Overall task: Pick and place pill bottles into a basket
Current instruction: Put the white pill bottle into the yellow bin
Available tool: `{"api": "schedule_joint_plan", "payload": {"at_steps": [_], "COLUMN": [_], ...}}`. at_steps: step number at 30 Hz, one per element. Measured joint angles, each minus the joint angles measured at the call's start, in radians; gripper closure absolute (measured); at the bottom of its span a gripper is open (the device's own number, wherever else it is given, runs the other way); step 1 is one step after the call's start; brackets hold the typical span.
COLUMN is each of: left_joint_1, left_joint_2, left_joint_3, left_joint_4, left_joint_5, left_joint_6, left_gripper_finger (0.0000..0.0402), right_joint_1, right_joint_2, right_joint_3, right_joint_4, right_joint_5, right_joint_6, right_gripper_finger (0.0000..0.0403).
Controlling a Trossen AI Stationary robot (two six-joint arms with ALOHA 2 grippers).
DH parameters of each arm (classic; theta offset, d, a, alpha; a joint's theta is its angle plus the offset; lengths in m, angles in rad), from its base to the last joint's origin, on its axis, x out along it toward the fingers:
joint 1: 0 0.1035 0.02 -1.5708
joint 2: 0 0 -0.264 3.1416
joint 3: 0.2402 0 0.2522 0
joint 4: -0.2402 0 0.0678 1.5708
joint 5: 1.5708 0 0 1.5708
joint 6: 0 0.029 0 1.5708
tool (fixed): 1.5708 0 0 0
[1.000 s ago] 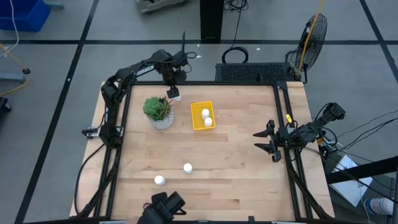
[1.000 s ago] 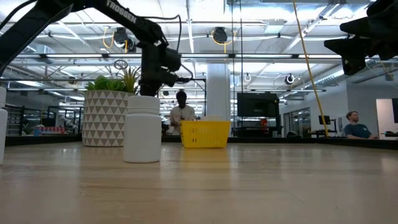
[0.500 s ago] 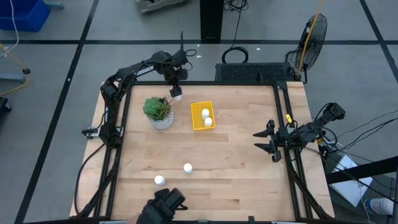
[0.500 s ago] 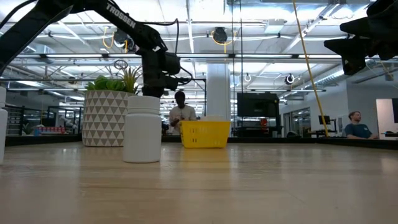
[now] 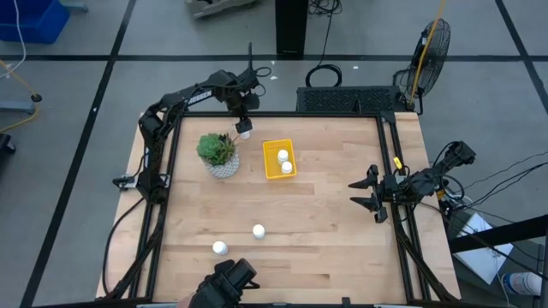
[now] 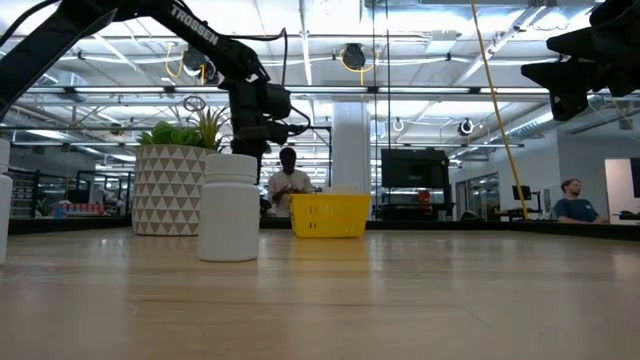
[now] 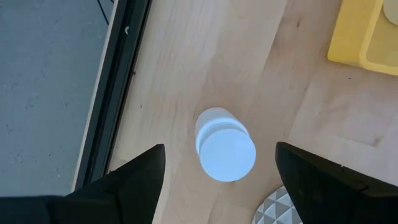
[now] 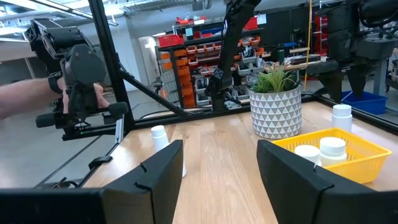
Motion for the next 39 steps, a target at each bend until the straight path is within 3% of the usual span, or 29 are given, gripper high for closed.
{"api": "schedule_joint_plan", "payload": {"at_steps": [35,39], "left_joint_1": [-0.005,0.002], "left_joint_2": [0.093,0.088], "left_joint_3": [0.0,0.0], "left_joint_4": [-0.017,-0.044], "left_joint_5": [-0.028,-0.046], "left_joint_6": [-0.028,-0.041], "left_gripper_finger": [0.0092,0.0106], "right_joint_1": [0.0,0.0], "right_joint_2": [0.0,0.0], "right_joint_3": [0.0,0.0], "right_joint_4": [0.0,0.0], "right_joint_5": [0.0,0.0], "right_joint_6": [0.0,0.0], "right_gripper_finger": [0.0206,0.0206]}}
